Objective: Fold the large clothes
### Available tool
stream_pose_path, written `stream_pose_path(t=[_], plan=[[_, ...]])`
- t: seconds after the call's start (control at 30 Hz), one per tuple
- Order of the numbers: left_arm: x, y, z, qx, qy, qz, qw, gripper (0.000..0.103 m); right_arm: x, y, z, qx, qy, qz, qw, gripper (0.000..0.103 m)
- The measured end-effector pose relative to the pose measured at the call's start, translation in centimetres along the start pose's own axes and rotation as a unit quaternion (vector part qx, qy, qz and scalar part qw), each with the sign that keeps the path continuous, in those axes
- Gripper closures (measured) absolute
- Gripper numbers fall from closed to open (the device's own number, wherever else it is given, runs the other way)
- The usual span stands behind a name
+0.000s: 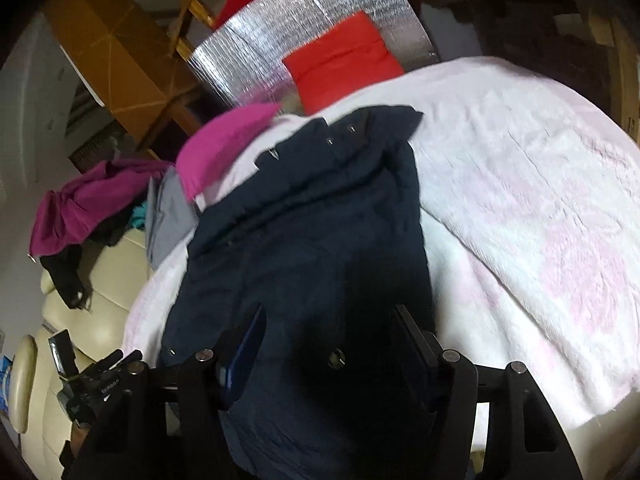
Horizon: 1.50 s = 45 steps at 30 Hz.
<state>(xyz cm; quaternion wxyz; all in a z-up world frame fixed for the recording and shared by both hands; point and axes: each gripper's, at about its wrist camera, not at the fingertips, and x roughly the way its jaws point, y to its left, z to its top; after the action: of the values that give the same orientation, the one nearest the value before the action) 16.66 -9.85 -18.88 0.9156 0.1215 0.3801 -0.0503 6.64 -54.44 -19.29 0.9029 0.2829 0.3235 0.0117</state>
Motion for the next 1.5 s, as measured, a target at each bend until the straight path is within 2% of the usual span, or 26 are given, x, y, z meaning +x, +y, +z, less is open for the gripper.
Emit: stream_pose_path(t=[0.2, 0.4, 0.5, 0.6, 0.77, 0.87, 0.93, 0.97, 1.03, 1.2, 1.27, 1.4, 1.43, 1.47, 1.5], plan=[[-0.3, -0.8, 2.2, 0.014, -0.017, -0.002, 0.9998, 0.028, 1.4, 1.1, 1.7, 0.005, -0.008, 0.007, 1.0, 0.036], [1.0, -1.5, 4.9, 0.019, -0.023, -0.004, 0.9995, 0.028, 3.7, 1.4, 4.2, 0.004, -0.007, 0.002, 1.0, 0.036], [2.9, -1.8, 6.8, 0.012, -0.009, -0.017, 0.9997, 0.027, 4.8, 1.3, 5.8, 0.015, -0.015, -0.002, 1.0, 0.036], [5.9, -1.8, 9.8, -0.019, 0.014, -0.033, 0.9992, 0.025, 5.8, 0.5, 7.9, 0.033, -0.027, -0.007, 0.999, 0.036], [12.1, -1.3, 14.5, -0.1, 0.054, -0.065, 0.9913, 0.023, 7.3, -2.6, 11.8, 0.086, -0.05, -0.026, 0.995, 0.031], [15.2, -1.3, 15.2, -0.127, 0.074, -0.083, 0.9857, 0.023, 8.9, -4.8, 13.5, 0.127, -0.053, -0.026, 0.99, 0.031], [16.8, -0.9, 15.3, -0.146, 0.091, -0.094, 0.9805, 0.023, 10.2, -5.9, 14.1, 0.145, -0.048, -0.025, 0.988, 0.031], [17.8, -0.4, 15.6, -0.168, 0.103, -0.11, 0.9741, 0.023, 11.0, -6.2, 14.5, 0.148, -0.044, -0.026, 0.988, 0.031], [18.6, 0.2, 16.0, -0.191, 0.1, -0.139, 0.9665, 0.023, 12.5, -6.3, 15.2, 0.144, -0.034, -0.033, 0.989, 0.031], [21.0, 0.7, 16.9, -0.197, 0.114, -0.142, 0.9633, 0.023, 15.5, -5.7, 16.8, 0.121, -0.024, -0.062, 0.99, 0.028], [22.5, 0.5, 16.7, -0.201, 0.136, -0.15, 0.9584, 0.023, 17.1, -5.8, 17.0, 0.124, -0.003, -0.068, 0.99, 0.024], [24.0, -0.4, 17.1, -0.183, 0.151, -0.174, 0.9558, 0.023, 19.6, -5.3, 16.8, 0.097, 0.034, -0.098, 0.99, 0.024], [24.1, -0.5, 17.2, -0.181, 0.151, -0.176, 0.9556, 0.023, 19.9, -4.9, 16.8, 0.086, 0.034, -0.101, 0.991, 0.03], [24.2, -0.6, 17.3, -0.181, 0.15, -0.183, 0.9546, 0.025, 20.0, -4.6, 16.8, 0.076, 0.033, -0.105, 0.991, 0.041], [24.3, -0.7, 17.4, -0.182, 0.15, -0.197, 0.9515, 0.034, 20.1, -4.0, 16.8, 0.063, 0.033, -0.11, 0.991, 0.045]])
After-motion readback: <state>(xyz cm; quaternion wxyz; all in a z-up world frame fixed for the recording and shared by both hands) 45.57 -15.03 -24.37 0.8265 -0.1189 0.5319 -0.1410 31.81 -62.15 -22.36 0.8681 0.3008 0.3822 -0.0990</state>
